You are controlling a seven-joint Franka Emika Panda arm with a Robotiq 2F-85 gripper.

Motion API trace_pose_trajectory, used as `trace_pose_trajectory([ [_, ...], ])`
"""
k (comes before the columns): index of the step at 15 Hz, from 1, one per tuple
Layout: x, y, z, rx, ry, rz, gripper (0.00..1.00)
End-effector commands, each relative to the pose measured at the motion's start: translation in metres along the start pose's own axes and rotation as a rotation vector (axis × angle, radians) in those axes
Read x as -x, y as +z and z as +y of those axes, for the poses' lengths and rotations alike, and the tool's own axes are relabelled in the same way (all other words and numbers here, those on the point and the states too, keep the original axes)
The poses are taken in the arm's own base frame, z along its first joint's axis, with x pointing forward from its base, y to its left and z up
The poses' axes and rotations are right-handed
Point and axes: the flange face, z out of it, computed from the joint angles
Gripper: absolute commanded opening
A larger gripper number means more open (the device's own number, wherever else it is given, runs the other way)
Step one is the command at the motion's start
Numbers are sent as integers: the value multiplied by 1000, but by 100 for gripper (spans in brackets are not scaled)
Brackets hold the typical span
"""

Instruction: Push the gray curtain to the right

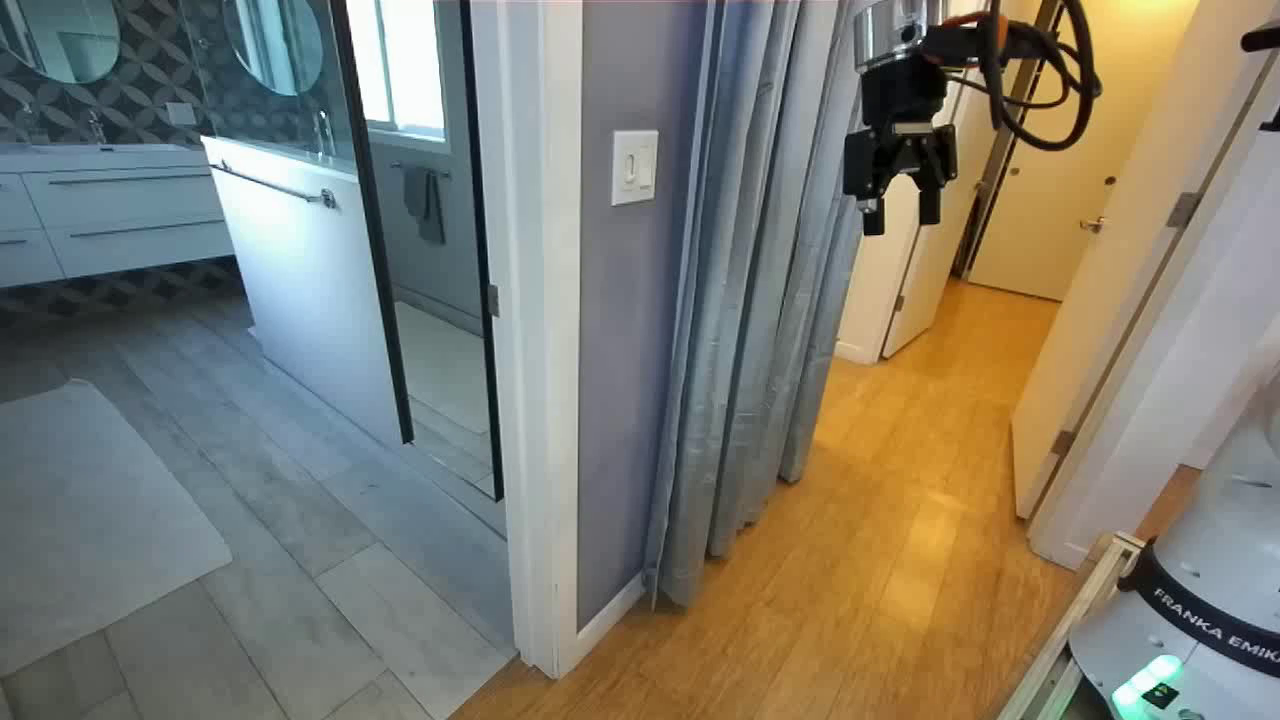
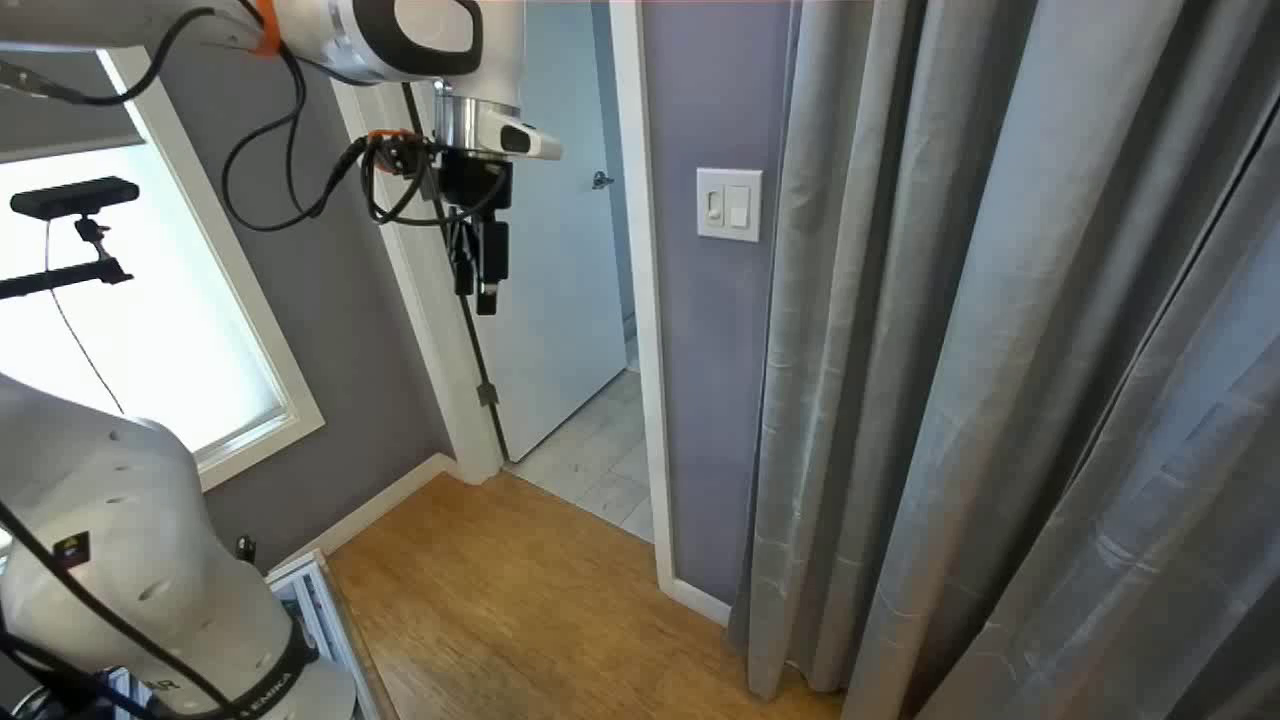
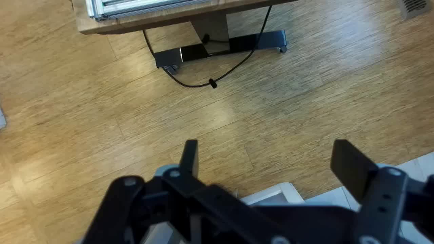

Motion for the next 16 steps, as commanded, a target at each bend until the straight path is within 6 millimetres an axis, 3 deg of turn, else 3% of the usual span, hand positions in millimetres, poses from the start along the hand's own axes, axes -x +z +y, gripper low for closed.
trace_pose_trajectory([
  [1,0,-1,0,0,0,-1,100],
  [10,0,-1,0,0,0,-1,100],
  [16,-58,-65,61,-92,202,314,100],
])
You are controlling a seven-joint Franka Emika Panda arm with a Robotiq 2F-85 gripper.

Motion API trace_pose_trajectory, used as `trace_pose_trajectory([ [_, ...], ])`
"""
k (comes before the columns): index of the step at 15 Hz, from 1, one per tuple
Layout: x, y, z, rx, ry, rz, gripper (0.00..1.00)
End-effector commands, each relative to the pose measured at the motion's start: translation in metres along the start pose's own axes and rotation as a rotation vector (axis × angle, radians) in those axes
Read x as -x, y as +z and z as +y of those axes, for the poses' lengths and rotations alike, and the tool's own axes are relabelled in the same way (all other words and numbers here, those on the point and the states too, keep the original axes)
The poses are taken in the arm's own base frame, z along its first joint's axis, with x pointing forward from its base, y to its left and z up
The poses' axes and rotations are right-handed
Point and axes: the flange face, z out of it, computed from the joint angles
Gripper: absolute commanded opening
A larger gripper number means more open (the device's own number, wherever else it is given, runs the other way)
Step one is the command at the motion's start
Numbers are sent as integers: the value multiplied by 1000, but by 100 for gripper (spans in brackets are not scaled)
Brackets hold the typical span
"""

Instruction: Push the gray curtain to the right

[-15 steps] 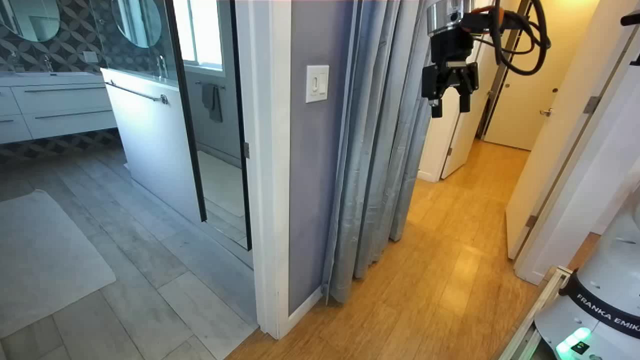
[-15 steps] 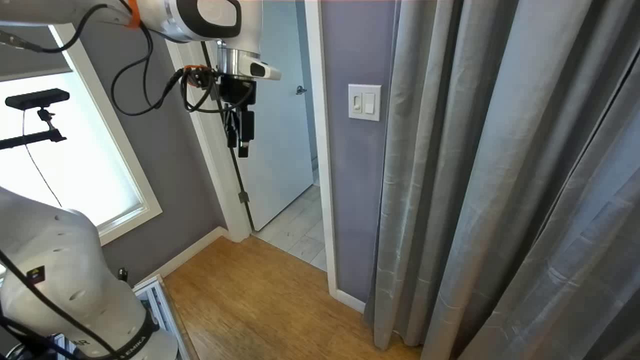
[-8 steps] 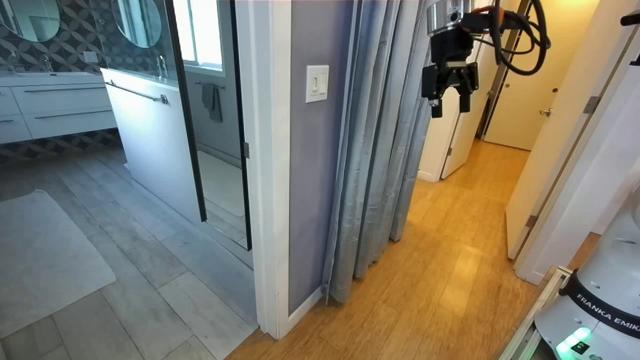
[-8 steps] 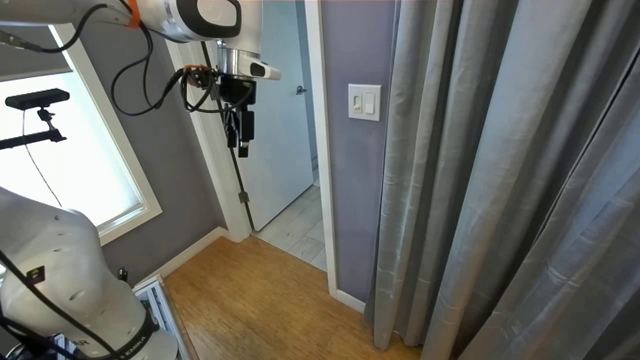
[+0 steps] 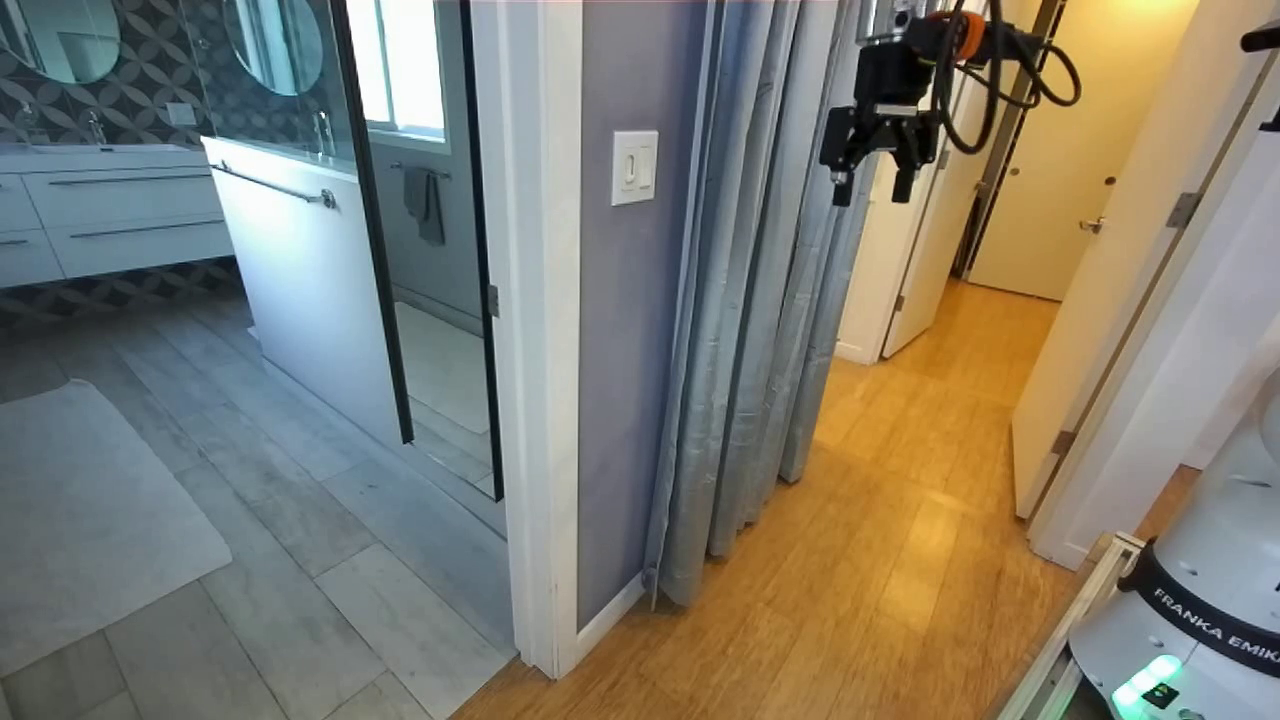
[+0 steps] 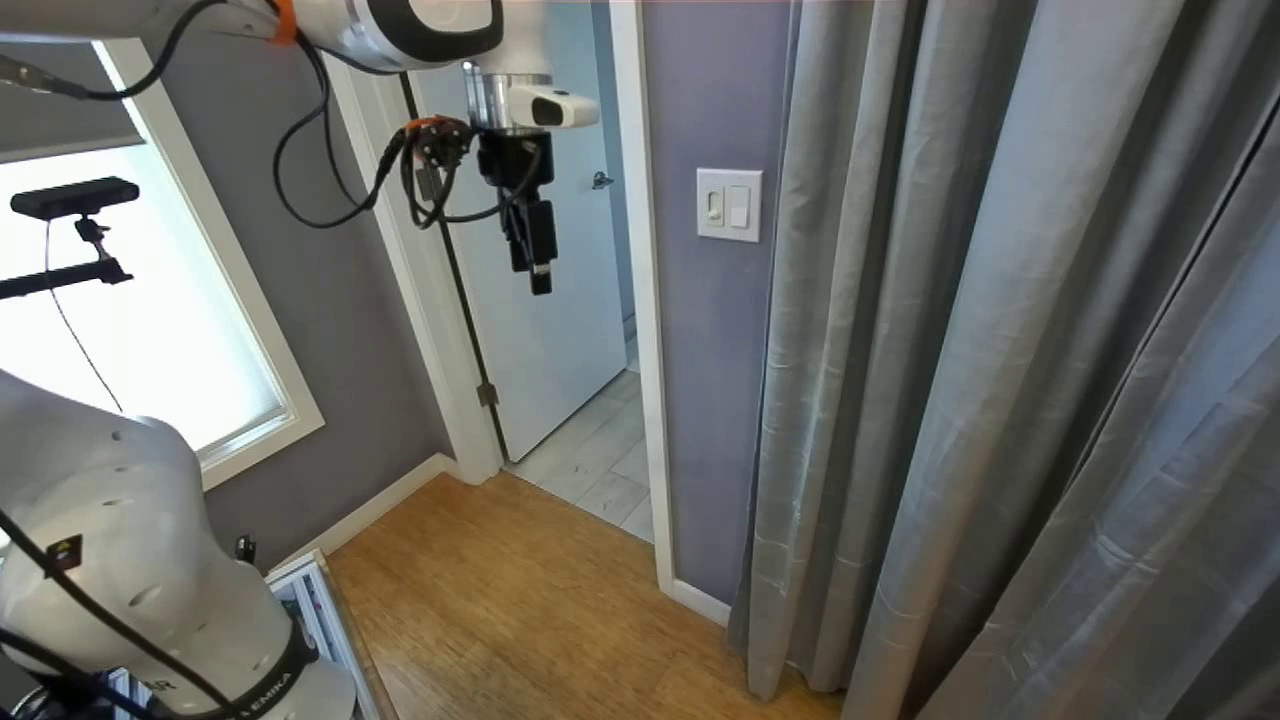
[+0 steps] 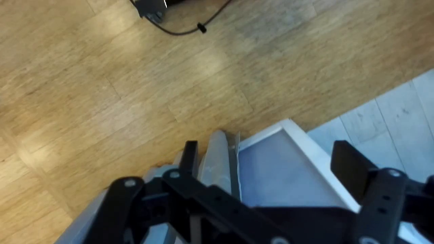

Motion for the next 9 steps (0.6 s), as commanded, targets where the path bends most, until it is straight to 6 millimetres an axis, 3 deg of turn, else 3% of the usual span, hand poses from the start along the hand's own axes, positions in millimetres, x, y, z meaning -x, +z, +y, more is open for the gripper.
trace_pose_trajectory([
  [1,-49,-41,28,-35,116,171,100],
  [5,-90,-88,40,-112,262,358,100],
  [9,-123,-124,29,-144,354,578,100],
])
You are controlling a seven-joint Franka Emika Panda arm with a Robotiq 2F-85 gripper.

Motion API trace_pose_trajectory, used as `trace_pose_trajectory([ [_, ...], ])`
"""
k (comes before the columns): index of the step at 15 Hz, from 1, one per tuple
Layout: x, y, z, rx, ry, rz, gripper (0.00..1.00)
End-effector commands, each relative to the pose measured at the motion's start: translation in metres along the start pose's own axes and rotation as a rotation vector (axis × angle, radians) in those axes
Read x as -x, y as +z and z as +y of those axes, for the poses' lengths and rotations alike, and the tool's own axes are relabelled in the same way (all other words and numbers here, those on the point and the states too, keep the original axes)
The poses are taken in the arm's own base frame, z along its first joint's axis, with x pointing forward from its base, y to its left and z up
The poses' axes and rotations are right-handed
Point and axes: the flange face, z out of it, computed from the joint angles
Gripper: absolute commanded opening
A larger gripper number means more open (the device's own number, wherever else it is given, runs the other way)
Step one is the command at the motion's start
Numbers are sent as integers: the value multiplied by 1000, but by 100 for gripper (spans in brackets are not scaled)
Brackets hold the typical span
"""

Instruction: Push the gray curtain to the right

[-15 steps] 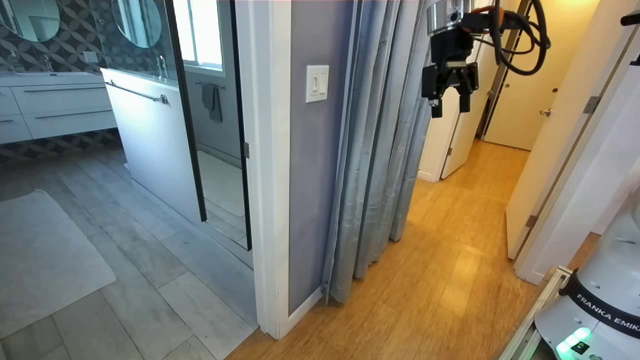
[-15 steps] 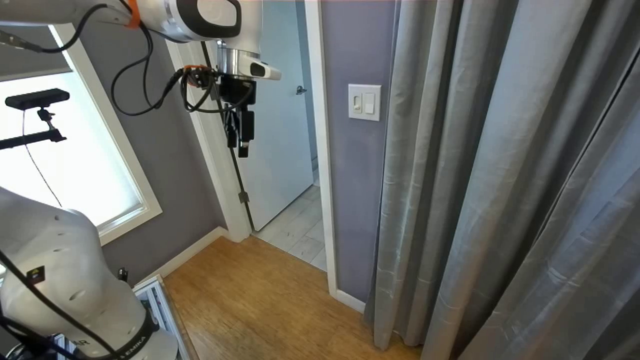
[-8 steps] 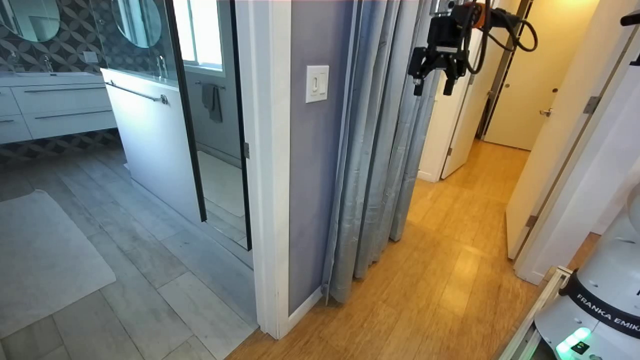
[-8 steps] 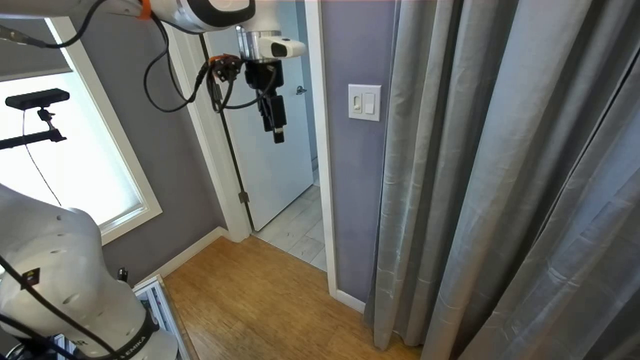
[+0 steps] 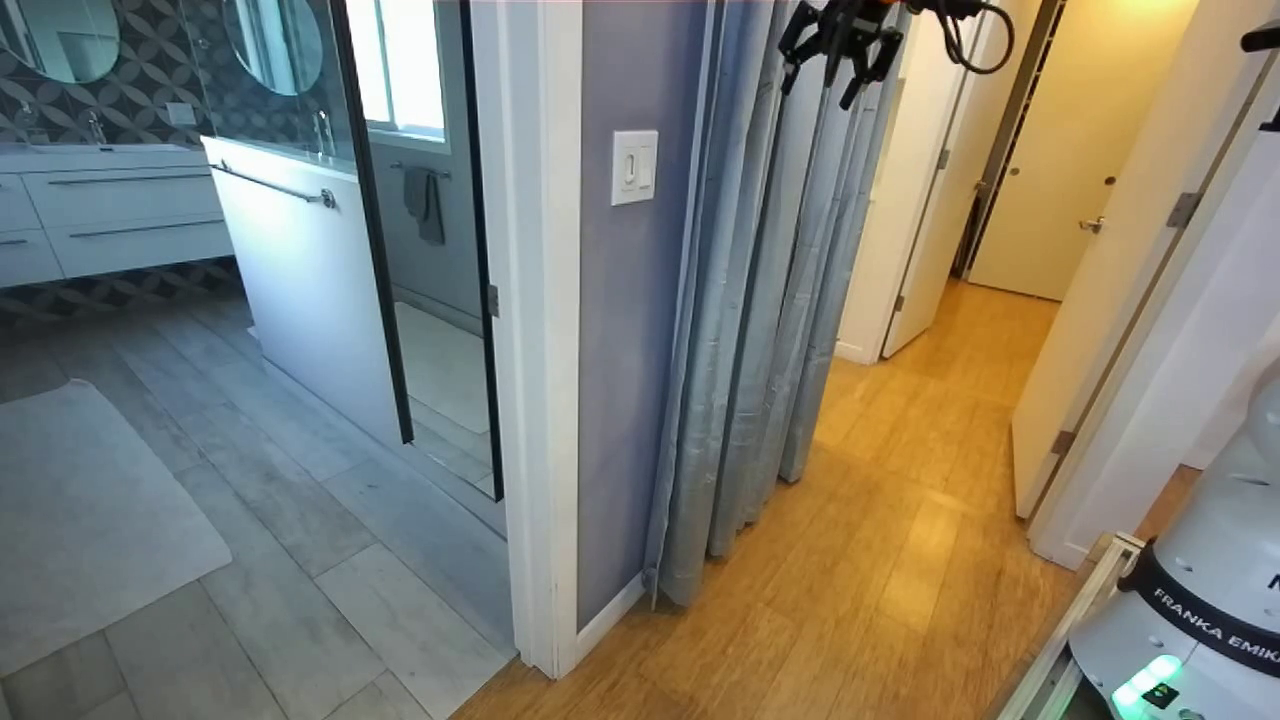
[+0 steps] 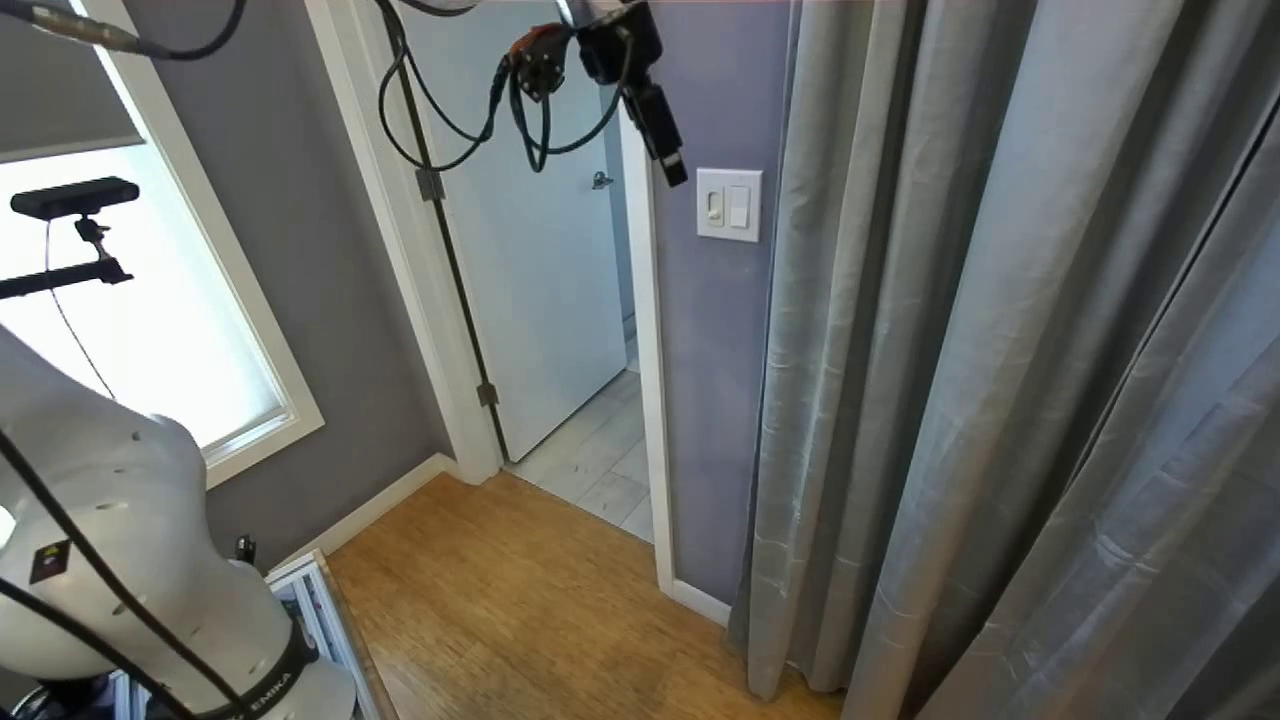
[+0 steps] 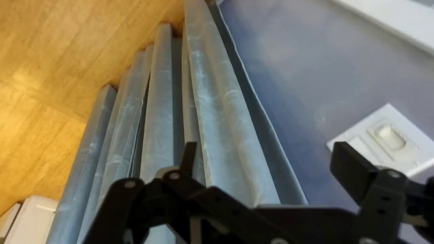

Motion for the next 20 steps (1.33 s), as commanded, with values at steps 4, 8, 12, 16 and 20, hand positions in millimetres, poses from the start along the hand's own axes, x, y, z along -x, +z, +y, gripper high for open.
trace_pose_trajectory([
  [4,-35,-8,-22,3,53,196,100],
  [8,-44,-3,-26,7,55,216,100],
  [12,-68,7,-48,-91,0,332,100],
  [16,-93,20,-77,-215,-43,496,100],
  [20,-113,34,-88,-252,-62,585,100],
])
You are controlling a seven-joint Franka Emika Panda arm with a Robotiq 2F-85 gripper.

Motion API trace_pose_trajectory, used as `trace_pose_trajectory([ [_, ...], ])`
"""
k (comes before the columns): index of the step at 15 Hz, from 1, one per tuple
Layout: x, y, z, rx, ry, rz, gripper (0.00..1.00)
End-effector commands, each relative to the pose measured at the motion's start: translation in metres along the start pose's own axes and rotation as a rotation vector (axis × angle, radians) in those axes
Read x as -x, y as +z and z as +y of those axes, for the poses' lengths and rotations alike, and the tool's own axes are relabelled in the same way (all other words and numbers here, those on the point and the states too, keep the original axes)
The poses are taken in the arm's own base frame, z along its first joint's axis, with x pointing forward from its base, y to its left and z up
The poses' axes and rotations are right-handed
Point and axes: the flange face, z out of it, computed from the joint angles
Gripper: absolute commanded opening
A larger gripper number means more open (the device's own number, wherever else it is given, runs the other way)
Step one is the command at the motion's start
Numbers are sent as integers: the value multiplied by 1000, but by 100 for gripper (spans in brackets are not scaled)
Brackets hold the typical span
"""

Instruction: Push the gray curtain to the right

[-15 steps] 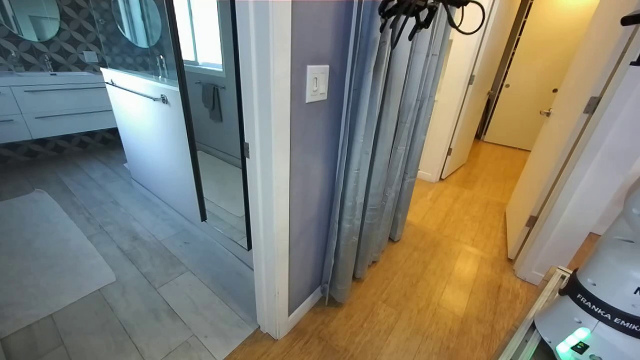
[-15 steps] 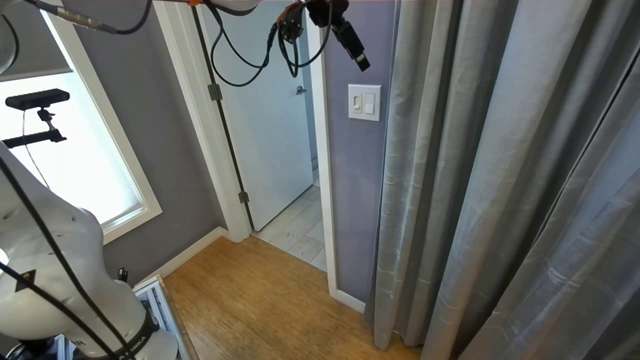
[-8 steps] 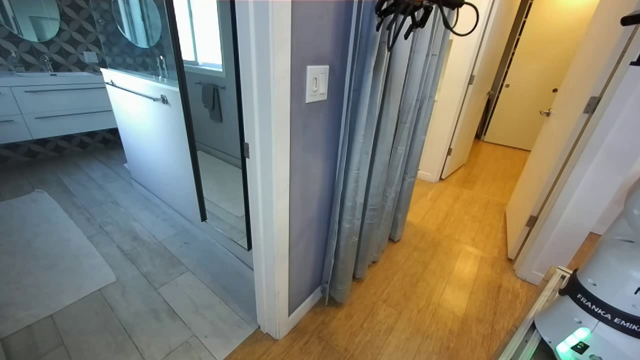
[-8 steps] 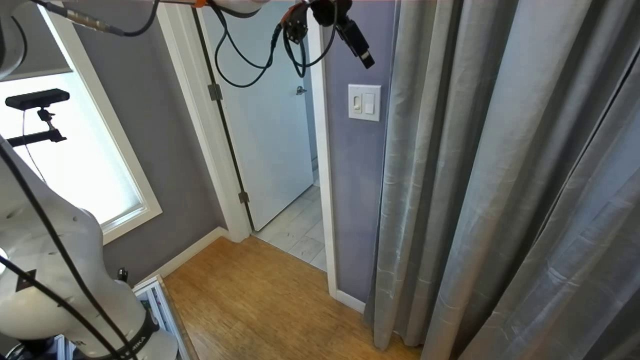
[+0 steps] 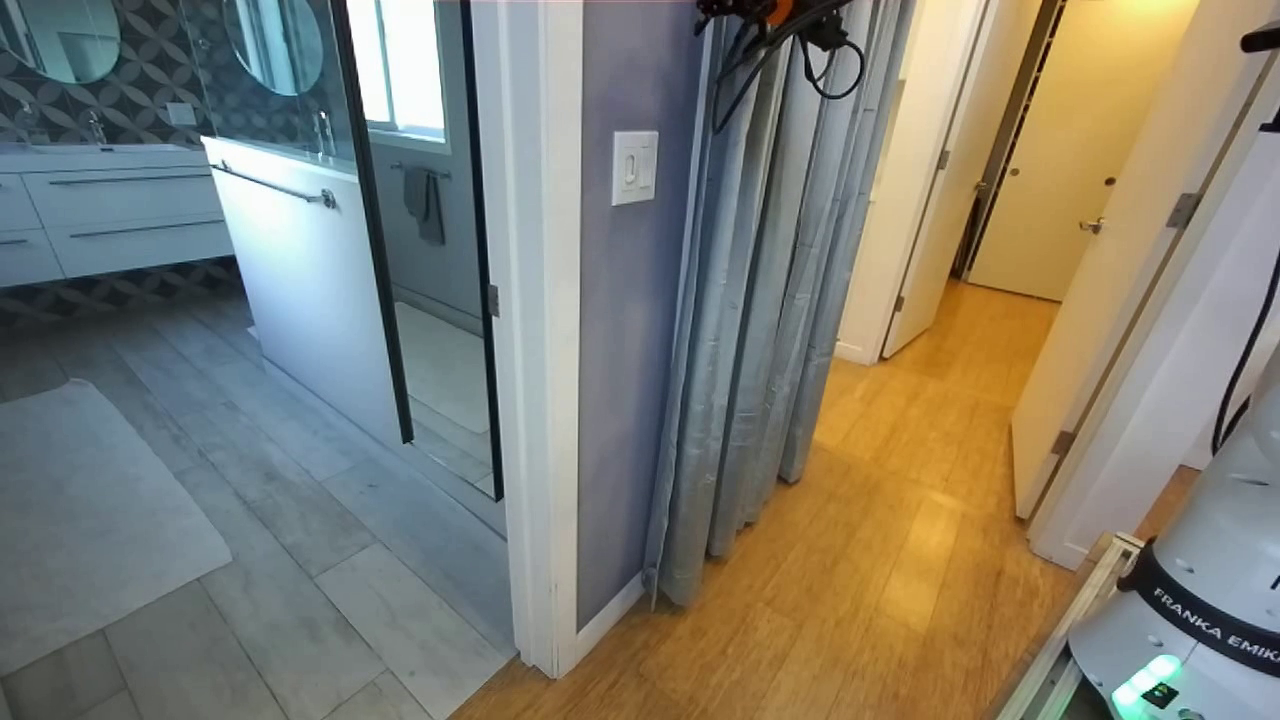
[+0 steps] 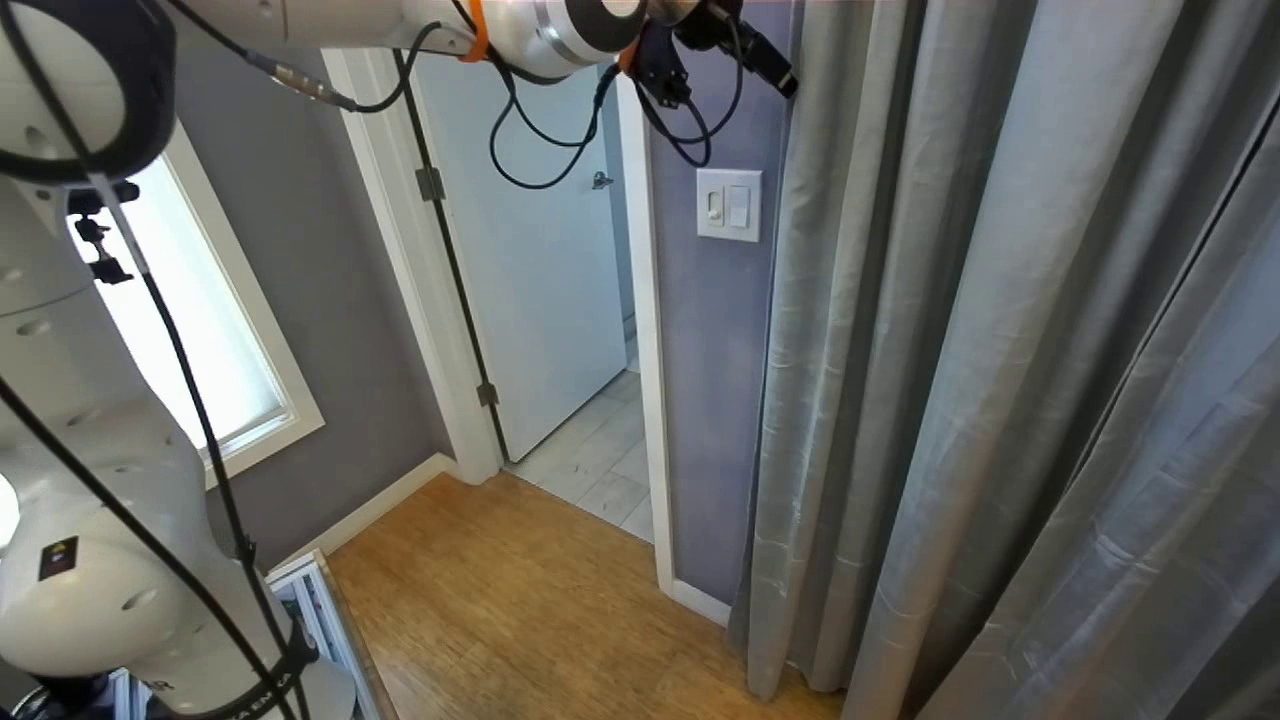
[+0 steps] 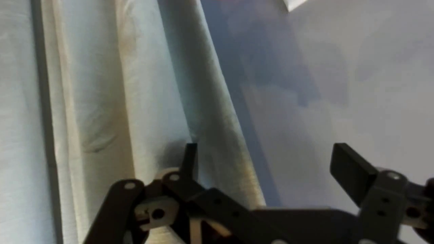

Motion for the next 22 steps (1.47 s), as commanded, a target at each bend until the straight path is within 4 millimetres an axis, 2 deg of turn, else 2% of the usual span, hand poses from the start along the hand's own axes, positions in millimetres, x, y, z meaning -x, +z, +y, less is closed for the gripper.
trace_pose_trajectory([
  [1,-19,21,-6,-27,-22,83,90],
  [2,-20,25,-5,-28,-24,98,72],
  [6,-30,32,7,29,-38,125,44],
  [12,-41,23,32,158,-52,93,2],
  [17,-46,18,33,175,-47,67,1],
  [19,-55,20,43,189,-26,89,1],
  [22,-78,34,74,221,2,164,1],
])
